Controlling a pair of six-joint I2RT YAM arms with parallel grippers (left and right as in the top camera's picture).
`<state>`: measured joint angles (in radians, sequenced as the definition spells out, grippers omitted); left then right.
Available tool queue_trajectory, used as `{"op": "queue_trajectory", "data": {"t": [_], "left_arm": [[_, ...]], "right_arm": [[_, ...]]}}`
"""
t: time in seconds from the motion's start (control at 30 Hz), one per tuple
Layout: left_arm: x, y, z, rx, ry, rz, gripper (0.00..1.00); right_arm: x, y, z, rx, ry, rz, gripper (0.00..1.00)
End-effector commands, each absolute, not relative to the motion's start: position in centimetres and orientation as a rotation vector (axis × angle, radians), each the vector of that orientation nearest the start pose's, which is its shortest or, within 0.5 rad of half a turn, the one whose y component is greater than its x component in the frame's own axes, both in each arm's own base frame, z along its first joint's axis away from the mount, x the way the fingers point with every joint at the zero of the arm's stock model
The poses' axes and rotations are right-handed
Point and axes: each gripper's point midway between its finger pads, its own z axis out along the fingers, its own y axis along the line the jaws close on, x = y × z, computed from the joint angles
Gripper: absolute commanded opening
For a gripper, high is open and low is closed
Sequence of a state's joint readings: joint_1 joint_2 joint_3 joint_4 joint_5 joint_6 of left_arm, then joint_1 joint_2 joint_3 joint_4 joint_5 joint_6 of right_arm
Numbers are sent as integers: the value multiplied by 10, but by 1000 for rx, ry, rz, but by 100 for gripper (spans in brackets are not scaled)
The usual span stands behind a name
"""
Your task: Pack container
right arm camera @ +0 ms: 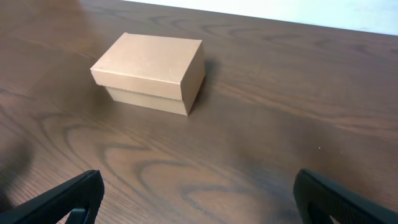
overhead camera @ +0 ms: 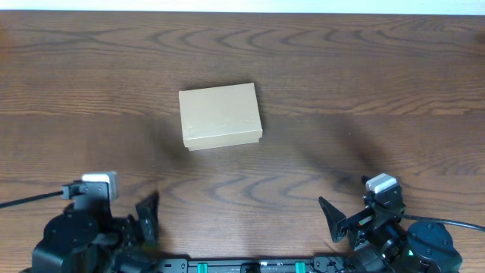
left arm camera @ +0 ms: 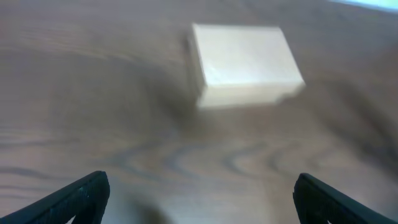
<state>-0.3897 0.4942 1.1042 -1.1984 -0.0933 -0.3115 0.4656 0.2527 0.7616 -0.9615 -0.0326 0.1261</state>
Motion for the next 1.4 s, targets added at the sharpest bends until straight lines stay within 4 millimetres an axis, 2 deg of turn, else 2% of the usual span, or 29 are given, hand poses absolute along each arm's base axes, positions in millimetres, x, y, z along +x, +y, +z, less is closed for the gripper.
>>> {"op": "queue_trajectory", "data": {"t": [0.0, 0.17, 0.37, 0.63, 0.87, 1.13, 1.3, 1.37], "left_arm": [[164, -18, 281, -39, 2127, -116, 95], [178, -2, 260, -67, 2036, -15, 95], [182, 18, 205, -176, 2041, 71, 95], [185, 24, 142, -195, 2061, 101, 95], [186, 25, 117, -165, 2081, 129, 96], [184, 37, 93, -160, 2140, 217, 95], [181, 36, 74, -150, 2194, 216, 95], [181, 36, 73, -150, 2195, 216, 95]], "right_arm": [[150, 79, 243, -340, 2016, 408, 99], [150, 79, 243, -340, 2016, 408, 99], [150, 79, 243, -340, 2016, 408, 99], [150, 79, 243, -340, 2016, 408, 99], [150, 79, 243, -340, 2016, 408, 99], [150, 79, 243, -340, 2016, 408, 99], [150, 79, 243, -340, 2016, 408, 99], [150, 79, 243, -340, 2016, 407, 99]]}}
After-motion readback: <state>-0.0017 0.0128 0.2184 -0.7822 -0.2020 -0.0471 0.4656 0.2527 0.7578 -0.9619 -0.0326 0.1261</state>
